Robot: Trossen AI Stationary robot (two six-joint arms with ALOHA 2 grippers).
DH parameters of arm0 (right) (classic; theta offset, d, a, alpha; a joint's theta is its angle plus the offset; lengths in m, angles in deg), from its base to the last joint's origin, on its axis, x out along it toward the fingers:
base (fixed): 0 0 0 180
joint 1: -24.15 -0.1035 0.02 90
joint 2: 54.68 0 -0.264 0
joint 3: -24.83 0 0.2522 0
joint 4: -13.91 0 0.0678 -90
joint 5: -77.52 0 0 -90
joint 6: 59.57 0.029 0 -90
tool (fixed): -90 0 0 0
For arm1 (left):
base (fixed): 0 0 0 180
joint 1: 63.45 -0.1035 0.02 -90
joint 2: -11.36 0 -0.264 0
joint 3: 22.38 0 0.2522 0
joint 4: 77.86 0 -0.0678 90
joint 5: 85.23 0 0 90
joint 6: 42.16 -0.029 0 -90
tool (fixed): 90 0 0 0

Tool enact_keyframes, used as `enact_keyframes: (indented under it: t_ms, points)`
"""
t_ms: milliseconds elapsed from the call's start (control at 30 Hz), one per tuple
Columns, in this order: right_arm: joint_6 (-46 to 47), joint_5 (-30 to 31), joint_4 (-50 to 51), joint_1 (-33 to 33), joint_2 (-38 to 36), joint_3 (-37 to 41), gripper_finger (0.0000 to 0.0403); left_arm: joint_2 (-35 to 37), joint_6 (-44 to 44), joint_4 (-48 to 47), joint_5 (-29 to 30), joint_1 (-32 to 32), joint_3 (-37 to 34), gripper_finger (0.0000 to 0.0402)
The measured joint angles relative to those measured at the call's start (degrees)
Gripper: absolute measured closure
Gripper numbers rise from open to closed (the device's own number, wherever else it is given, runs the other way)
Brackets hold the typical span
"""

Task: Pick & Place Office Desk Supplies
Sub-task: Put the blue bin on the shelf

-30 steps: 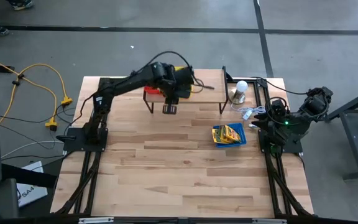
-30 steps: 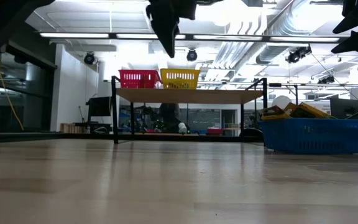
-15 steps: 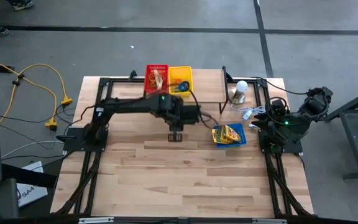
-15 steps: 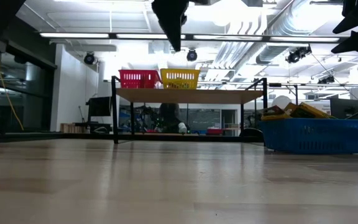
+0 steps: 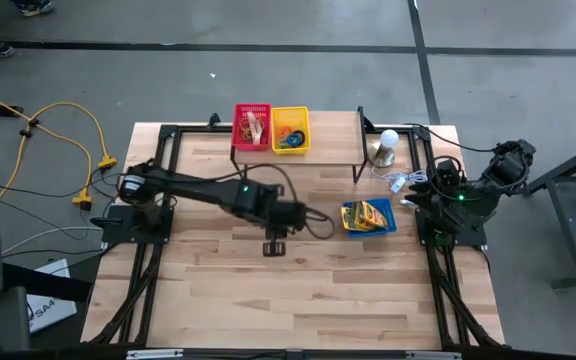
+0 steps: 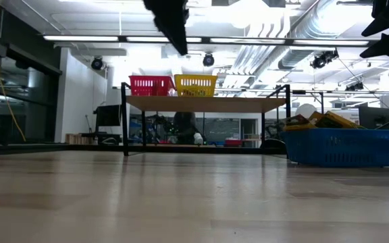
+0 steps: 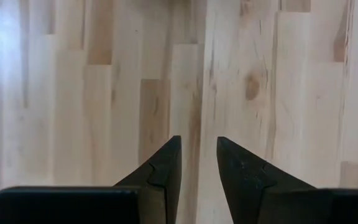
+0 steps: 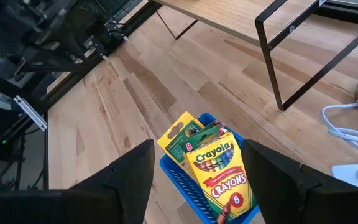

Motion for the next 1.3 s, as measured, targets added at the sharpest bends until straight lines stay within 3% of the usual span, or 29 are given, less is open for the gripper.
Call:
enact_keyframes:
  t_ms: [367, 667, 1300]
  points:
    - [0.0, 0.0, 0.0, 0.0, 0.0, 0.0, 0.0172, 16.2, 3.8, 20.6, 0.2, 2.1, -27.8, 0.0307]
    - [0.0, 0.0, 0.0, 0.0, 0.0, 0.0, 0.0172, 34.3, 3.4, 32.9, 0.2, -1.0, -49.3, 0.0307]
    - [0.0, 0.0, 0.0, 0.0, 0.0, 0.0, 0.0172, 65.9, 3.5, 54.8, 2.3, -2.8, -78.7, 0.0307]
